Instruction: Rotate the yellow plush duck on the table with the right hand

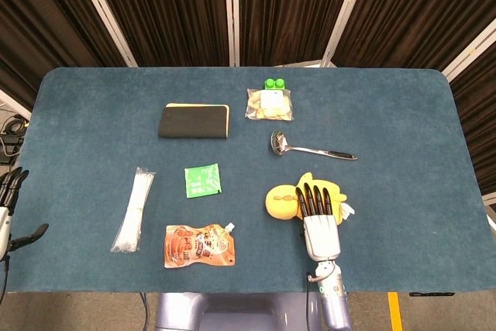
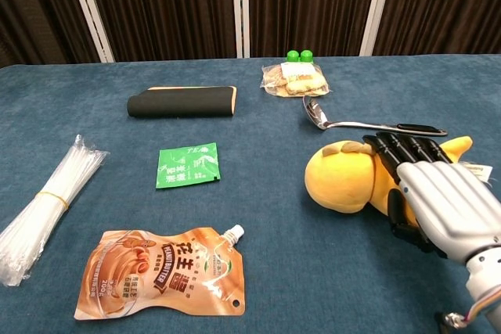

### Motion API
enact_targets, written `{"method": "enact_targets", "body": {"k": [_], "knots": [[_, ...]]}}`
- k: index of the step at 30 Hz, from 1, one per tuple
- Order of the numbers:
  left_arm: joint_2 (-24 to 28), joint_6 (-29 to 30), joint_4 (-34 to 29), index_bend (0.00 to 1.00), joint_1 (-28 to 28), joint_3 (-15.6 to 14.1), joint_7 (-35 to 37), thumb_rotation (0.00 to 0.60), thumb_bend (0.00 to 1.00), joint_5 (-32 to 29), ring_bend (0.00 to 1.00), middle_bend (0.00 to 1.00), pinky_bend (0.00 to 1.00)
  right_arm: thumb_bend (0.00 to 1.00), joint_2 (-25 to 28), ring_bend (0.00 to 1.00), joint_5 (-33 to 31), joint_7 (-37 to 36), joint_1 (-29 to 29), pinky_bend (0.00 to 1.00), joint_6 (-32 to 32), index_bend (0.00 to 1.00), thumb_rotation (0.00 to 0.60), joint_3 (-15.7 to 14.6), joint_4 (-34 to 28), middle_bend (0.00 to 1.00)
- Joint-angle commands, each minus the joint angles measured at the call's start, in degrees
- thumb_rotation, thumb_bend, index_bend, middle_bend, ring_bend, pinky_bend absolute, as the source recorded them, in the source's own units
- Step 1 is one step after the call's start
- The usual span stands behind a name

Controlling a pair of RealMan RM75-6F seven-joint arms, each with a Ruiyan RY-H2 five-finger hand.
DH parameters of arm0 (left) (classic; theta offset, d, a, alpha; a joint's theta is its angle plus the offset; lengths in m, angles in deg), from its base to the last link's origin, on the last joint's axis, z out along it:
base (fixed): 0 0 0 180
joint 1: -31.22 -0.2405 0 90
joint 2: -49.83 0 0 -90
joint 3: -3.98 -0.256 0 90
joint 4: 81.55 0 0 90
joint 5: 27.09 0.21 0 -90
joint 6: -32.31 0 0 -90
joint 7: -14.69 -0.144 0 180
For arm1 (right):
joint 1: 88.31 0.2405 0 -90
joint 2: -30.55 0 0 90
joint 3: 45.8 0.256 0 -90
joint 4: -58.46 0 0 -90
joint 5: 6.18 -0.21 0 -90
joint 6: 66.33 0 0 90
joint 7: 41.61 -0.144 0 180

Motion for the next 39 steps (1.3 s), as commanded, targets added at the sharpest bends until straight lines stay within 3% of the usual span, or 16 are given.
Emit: {"method": "enact_targets", "body": {"k": [1,13,25,35,39], "knots": [[0.0,0.0,0.0,0.0,0.0,0.0,0.0,0.6,0.19,0.0,0.0,0.0,0.0,1.0,-0.1,0.0,-0.5,0.6,0.1,0.0,0.3,0.0,0.6,0.3,0.4,0.0],[0.0,0.3,-0.1,0.0,-0.1,0.0,-0.2,0.6,0.19,0.1,0.0,0.0,0.0,1.0,3.0,0.0,-3.0,2.6,0.1,0.0,-1.1,0.0,0.6,3.8,-2.5,0.0],[0.1,0.7,-0.3,0.0,-0.2,0.0,-0.2,0.6,0.19,0.3,0.0,0.0,0.0,1.0,3.0,0.0,-2.7,2.7,0.1,0.0,-0.6,0.0,0.6,2.2,-3.2,0.0],[0.0,0.5,0.0,0.0,-0.2,0.0,0.0,0.6,0.19,0.1,0.0,0.0,0.0,1.0,2.7,0.0,1.5,0.4,-0.2,0.0,-0.3,0.0,0.6,-3.7,-3.7,0.0],[0.1,0.9,-0.1,0.0,-0.3,0.1,0.0,0.6,0.19,0.2,0.0,0.0,0.0,1.0,2.7,0.0,5.2,1.0,-0.8,0.0,-1.4,0.0,0.6,-7.4,-5.1,0.0]]}}
